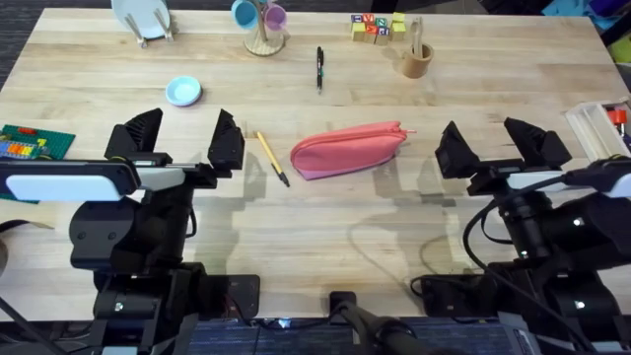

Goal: Unzip the bag, pick up the pens from the table one at a time and place them inside, then zip the bag closed.

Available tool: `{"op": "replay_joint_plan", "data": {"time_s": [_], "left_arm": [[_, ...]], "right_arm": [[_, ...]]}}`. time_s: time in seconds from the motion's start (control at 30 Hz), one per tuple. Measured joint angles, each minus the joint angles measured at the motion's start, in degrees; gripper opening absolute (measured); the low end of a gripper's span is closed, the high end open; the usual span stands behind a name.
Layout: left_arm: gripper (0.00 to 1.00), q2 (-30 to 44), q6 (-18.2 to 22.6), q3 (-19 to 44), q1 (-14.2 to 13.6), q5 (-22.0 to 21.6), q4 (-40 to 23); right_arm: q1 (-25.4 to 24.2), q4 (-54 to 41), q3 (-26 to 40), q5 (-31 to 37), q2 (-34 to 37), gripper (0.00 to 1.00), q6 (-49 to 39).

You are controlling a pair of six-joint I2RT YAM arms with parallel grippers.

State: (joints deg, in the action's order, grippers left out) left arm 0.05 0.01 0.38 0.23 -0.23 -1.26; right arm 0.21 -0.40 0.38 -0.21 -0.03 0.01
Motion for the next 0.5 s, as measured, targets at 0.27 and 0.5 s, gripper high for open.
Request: {"op": "replay_joint_plan", "data": {"time_s": [0.27, 0.5], "left_arm": [[0.995, 0.0, 0.0, 0.0, 0.0, -1.4, -0.1], [0.995, 0.0, 0.0, 0.0, 0.0, -2.3, 0.6]], "right_arm": [[0.0, -0.7, 0.1, 0.0, 0.0, 0.995, 0.0], [0.0, -0.7, 0.1, 0.2, 0.0, 0.995, 0.0]]}}
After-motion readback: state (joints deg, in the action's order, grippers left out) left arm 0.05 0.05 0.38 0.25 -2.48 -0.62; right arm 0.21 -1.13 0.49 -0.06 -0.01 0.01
